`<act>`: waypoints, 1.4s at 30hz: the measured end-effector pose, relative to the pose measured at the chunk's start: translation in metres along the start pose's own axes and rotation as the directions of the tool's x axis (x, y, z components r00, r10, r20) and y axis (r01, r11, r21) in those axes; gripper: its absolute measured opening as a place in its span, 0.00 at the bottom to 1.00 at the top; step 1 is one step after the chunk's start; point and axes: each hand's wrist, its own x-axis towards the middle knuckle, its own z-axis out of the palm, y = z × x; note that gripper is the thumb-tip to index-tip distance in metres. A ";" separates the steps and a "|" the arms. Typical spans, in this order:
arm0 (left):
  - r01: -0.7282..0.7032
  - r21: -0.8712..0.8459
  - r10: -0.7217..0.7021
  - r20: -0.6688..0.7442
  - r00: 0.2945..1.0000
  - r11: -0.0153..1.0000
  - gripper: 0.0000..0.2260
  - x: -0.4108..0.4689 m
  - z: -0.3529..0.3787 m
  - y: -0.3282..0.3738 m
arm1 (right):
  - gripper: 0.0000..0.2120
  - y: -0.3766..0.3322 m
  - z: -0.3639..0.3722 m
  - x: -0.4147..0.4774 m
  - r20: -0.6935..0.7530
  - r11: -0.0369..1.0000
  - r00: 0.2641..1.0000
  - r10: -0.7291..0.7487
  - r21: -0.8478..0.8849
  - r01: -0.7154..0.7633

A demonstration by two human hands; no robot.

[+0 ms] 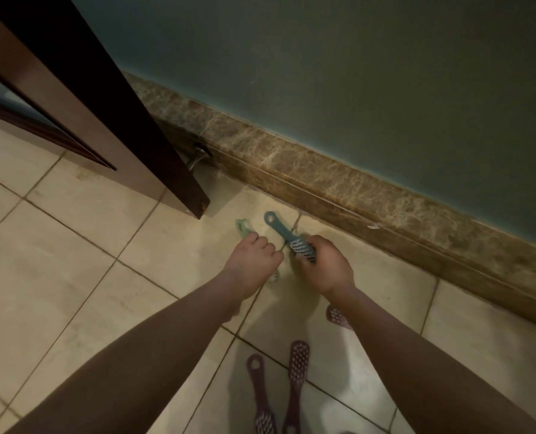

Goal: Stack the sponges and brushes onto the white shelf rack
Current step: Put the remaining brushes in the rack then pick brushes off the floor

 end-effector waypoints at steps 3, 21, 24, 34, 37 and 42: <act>-0.009 -0.107 -0.002 -0.097 0.995 0.994 0.17 -0.002 -0.016 -0.008 | 0.16 -0.006 -0.008 -0.008 -0.066 0.996 0.998 -0.010 0.087 0.015; 0.073 -0.602 -0.249 -0.213 0.945 0.795 0.11 -0.167 -0.305 -0.001 | 0.11 -0.175 -0.243 -0.204 -0.059 0.913 0.973 0.223 0.362 -0.187; 0.060 -0.550 -0.214 -0.219 0.952 0.833 0.12 -0.207 -0.382 0.001 | 0.11 -0.218 -0.307 -0.255 -0.056 0.879 0.958 0.280 0.416 -0.232; 0.075 -0.751 -0.251 -0.123 0.960 0.656 0.12 -0.305 -0.615 0.021 | 0.04 -0.332 -0.507 -0.405 -0.156 0.701 0.852 0.499 0.650 -0.292; 0.006 -0.804 -0.227 -0.160 0.961 0.595 0.08 -0.325 -0.661 0.031 | 0.09 -0.349 -0.536 -0.445 -0.228 0.640 0.793 0.565 0.728 -0.246; -0.071 -0.823 -0.120 -0.166 0.979 0.563 0.09 -0.357 -0.707 0.048 | 0.11 -0.370 -0.556 -0.509 -0.232 0.440 0.714 0.660 0.890 -0.118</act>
